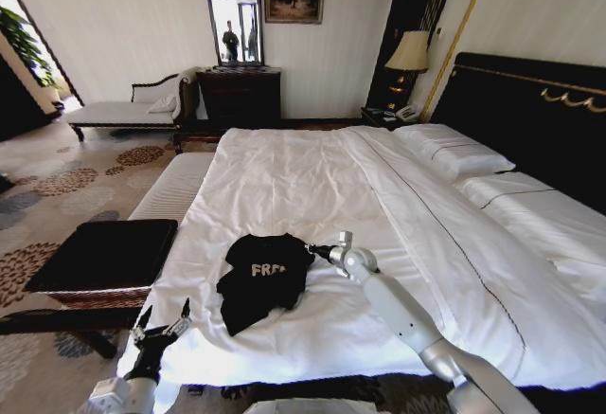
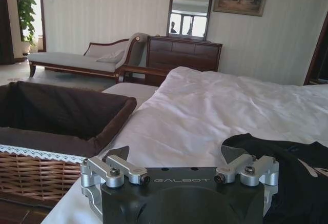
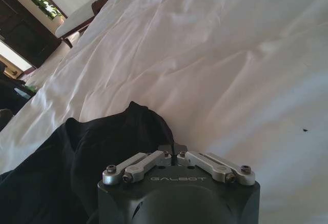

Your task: Fold the clothes on the bed and place them into the basket.

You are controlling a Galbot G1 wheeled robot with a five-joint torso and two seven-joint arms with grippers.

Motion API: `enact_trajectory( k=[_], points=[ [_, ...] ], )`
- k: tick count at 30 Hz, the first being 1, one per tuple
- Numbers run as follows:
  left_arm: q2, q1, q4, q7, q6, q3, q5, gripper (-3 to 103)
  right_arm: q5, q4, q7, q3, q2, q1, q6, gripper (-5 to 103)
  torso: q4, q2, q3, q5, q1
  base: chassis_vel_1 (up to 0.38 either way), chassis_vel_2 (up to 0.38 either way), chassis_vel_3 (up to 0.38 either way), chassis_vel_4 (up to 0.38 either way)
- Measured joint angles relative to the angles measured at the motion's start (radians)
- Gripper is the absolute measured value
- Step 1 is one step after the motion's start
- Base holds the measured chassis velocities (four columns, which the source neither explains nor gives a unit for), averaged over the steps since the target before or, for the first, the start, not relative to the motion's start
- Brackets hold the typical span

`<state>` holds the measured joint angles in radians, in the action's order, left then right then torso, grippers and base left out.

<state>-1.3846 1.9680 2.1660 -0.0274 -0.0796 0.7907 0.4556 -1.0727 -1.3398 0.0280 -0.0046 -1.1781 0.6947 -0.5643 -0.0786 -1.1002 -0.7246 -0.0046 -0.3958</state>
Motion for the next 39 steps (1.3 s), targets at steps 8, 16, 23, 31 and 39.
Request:
enact_trajectory(
  k=[8,16,23,31,39],
  points=[
    [0.107,-0.084,-0.017,-0.033,0.142,-0.013,0.127,101,0.001,-0.029,0.0,0.014,0.013,0.013,0.0,0,-0.0002,0.0,0.0,0.0001,0.0,0.0,0.0,0.0,0.0],
    [0.239,-0.32,-0.069,-0.144,0.284,-0.064,0.397,98,0.004,-0.029,0.005,0.022,0.017,0.024,0.002,0,-0.0004,0.0,0.0,-0.0001,0.0,0.0,0.0,0.0,0.0],
    [0.359,-0.524,-0.183,-0.233,0.357,-0.145,0.65,98,0.011,-0.034,0.017,0.022,0.005,0.033,0.002,0,-0.0001,0.0,0.0,0.0,0.0,0.0,0.0,0.0,0.0],
    [0.397,-0.77,-0.343,-0.29,0.444,-0.3,0.874,90,0.012,-0.031,0.029,0.024,0.007,0.033,-0.001,0,-0.0003,0.0,0.0,0.0001,0.0,0.0,0.0,0.0,0.0],
    [0.392,-0.887,-0.494,-0.247,0.464,-0.427,0.822,97,0.011,-0.018,0.037,0.036,0.002,0.026,-0.003,0,0.0,0.0,0.0,0.0002,0.0,0.0,0.0,0.0,0.0]
  ],
)
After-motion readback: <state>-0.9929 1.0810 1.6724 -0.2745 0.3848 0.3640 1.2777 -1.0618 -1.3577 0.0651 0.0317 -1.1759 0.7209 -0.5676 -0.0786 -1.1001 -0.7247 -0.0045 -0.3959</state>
